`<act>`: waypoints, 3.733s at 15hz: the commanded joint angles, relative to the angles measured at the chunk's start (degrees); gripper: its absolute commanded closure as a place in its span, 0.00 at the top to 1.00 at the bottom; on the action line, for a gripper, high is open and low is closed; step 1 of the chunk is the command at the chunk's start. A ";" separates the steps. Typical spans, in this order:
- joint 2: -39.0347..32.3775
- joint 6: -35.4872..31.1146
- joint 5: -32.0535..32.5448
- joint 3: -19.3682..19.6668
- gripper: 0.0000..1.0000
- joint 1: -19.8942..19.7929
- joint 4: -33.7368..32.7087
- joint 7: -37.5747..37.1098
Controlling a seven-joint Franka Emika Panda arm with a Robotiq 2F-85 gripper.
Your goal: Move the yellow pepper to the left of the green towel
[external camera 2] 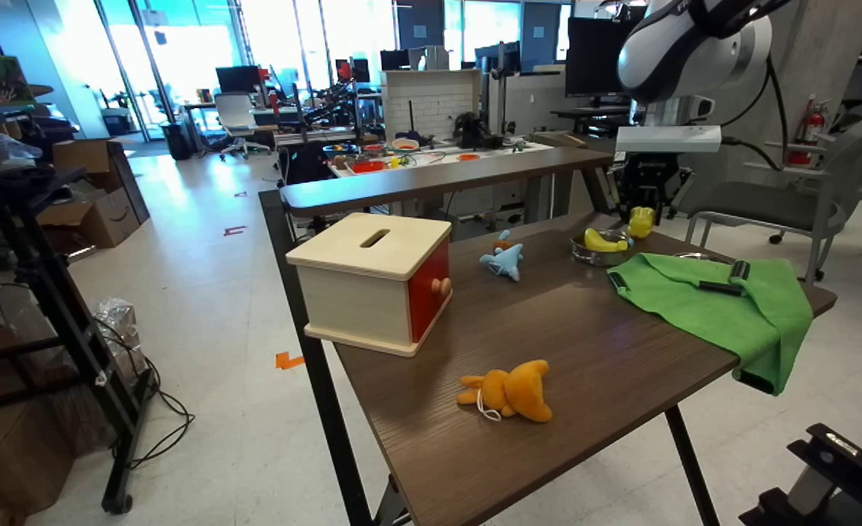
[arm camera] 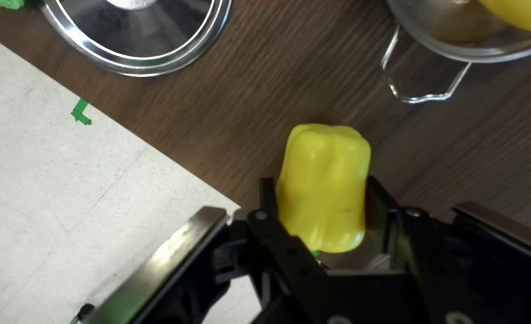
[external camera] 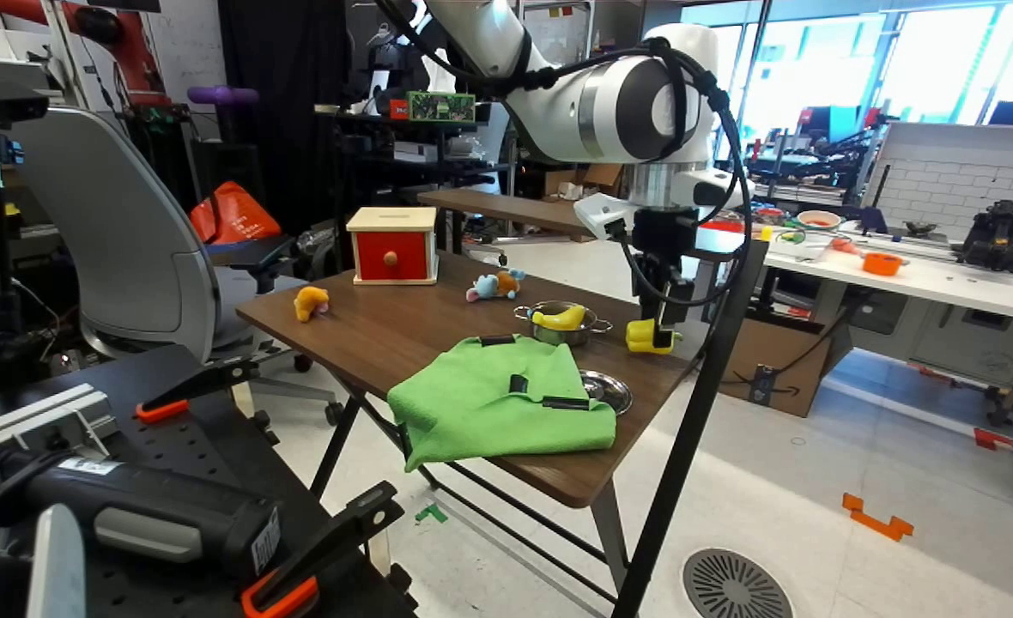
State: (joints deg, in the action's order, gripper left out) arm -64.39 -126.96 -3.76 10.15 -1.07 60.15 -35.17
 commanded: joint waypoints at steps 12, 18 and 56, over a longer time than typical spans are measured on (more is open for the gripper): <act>30.39 -14.77 8.31 -4.93 0.23 8.65 39.00 21.90; 38.05 -18.00 14.71 -8.98 0.23 14.48 57.47 24.11; 38.69 -23.07 19.90 -10.99 1.00 18.07 65.58 23.43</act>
State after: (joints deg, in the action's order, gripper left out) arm -29.48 -150.90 19.40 2.23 19.42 123.07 -14.83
